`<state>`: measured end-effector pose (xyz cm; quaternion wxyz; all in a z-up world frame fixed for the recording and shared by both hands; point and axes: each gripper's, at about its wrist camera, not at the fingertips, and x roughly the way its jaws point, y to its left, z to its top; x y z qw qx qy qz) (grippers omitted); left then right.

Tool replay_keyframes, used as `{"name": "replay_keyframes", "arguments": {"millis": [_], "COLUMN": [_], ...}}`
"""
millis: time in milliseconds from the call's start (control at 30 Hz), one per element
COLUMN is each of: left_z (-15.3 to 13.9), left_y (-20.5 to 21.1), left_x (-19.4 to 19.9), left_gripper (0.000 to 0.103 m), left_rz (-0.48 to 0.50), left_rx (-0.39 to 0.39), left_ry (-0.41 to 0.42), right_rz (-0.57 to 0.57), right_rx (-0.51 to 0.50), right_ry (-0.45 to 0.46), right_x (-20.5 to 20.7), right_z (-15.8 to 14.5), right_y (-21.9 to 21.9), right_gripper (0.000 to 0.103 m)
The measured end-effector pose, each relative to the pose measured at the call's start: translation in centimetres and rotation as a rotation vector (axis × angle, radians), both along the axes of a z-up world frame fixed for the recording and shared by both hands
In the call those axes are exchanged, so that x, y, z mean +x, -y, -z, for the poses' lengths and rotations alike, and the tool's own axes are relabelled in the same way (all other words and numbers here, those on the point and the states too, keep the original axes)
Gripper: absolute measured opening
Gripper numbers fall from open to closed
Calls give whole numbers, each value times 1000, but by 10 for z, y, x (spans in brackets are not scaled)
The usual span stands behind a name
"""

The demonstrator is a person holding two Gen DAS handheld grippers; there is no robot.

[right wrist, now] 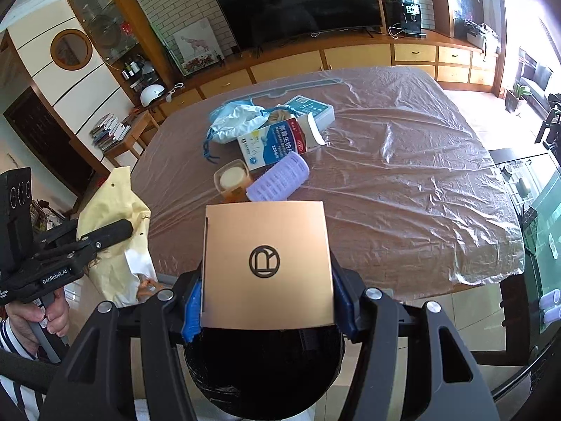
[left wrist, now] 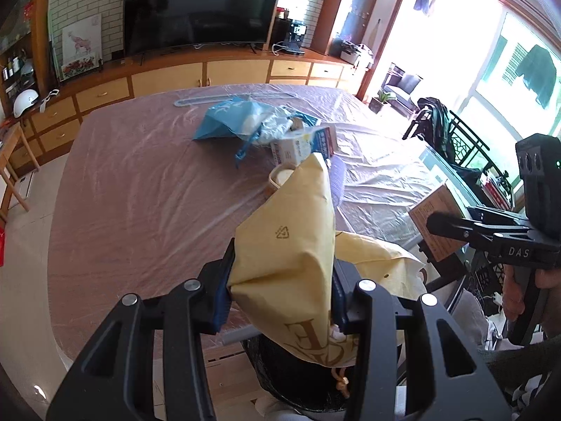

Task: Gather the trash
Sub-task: 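Carry the cardboard box and cream bag over the black bin with both tools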

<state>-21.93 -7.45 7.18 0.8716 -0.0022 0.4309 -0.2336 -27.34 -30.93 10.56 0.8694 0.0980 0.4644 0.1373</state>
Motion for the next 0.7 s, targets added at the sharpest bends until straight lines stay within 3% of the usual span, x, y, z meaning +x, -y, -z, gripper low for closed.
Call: {"name": "replay_keyframes", "arguments": {"millis": [700], "left_z": [20], "left_y": [25], "left_x": [-38], "left_gripper": [45], "left_rz": [177], "left_rx": [24], "left_ry": [-38], "right_rz": [-12], "right_rx": [-6], "right_ry": [-55], "right_x": [-46], "right_z": [15], "right_y": [-12], "right_gripper": [57]}}
